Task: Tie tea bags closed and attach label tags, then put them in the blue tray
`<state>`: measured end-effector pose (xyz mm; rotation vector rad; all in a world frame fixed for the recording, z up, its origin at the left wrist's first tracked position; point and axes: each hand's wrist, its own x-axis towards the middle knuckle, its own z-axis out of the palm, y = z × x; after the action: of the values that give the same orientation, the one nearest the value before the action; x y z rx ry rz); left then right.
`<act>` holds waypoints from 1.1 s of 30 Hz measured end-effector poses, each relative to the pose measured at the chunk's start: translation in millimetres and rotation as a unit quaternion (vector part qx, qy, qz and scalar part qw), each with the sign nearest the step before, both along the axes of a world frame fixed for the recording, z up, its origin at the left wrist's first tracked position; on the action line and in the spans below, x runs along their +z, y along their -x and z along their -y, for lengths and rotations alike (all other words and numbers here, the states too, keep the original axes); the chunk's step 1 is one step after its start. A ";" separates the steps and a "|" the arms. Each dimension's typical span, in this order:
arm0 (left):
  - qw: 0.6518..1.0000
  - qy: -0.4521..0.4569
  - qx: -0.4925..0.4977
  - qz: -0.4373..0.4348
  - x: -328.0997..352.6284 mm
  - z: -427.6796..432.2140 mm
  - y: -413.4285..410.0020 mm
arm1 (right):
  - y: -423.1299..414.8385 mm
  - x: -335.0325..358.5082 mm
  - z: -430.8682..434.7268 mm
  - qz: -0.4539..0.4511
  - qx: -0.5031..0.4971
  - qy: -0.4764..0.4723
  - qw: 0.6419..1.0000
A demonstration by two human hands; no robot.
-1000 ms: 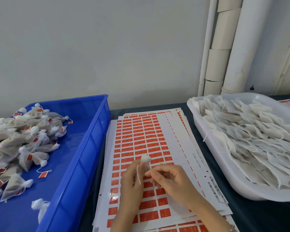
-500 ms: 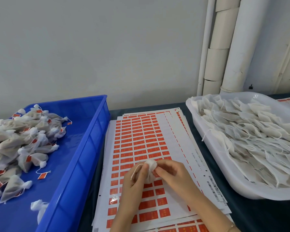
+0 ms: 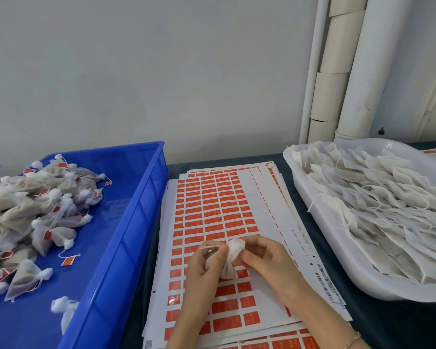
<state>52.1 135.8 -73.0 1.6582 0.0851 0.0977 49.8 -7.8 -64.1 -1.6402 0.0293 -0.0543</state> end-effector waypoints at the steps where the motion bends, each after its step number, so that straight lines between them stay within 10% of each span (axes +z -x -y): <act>1: 1.000 0.000 0.006 -0.003 -0.8 -0.3 -0.5 | 0.3 -0.4 -0.4 0.009 -0.001 0.001 1.000; 12: 1.000 0.020 -0.004 -0.002 1.7 -1.5 -2.4 | 5.4 -8.2 -4.7 0.224 -0.052 0.185 0.956; 33: 0.991 -0.036 -0.087 0.092 2.6 0.1 1.6 | 4.4 -10.0 -0.4 0.196 -0.030 0.210 0.957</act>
<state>50.5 135.8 -70.5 1.7134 -0.2044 0.1212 45.3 -7.4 -74.0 -2.0251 -0.2522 -0.4596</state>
